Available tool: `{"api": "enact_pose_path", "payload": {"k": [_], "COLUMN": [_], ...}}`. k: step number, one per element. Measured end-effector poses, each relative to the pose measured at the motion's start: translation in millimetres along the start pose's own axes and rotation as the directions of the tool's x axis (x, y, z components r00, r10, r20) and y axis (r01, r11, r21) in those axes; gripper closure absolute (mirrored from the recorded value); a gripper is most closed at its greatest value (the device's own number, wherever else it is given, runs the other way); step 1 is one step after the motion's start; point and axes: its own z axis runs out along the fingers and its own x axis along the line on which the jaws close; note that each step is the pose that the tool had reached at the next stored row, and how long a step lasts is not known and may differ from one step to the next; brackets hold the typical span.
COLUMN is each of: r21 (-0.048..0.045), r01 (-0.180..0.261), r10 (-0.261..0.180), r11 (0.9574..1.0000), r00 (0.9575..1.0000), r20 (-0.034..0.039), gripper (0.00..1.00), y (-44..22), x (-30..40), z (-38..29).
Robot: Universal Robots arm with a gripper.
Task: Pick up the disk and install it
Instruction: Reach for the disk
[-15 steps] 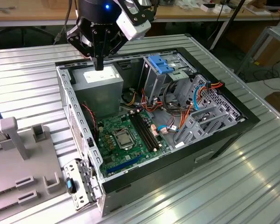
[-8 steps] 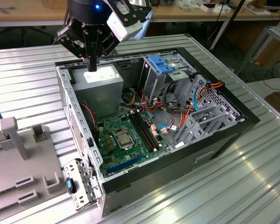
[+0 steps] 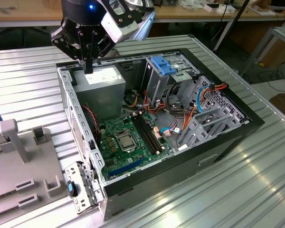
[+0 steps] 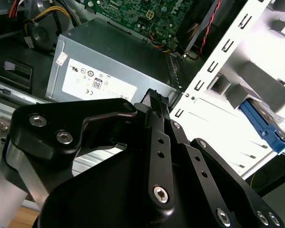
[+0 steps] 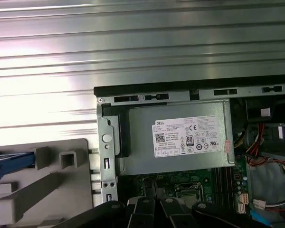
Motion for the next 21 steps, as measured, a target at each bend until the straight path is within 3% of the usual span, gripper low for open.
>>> {"api": "enact_pose_path", "payload": {"k": [21], "r21": [0.0001], "r01": [0.000], "r10": [0.000], "r11": [1.0000], "r00": [1.0000], "r20": [-0.0001], "gripper": [0.89], "y": [-2.4], "x": [32.1], "z": [-0.9]}}
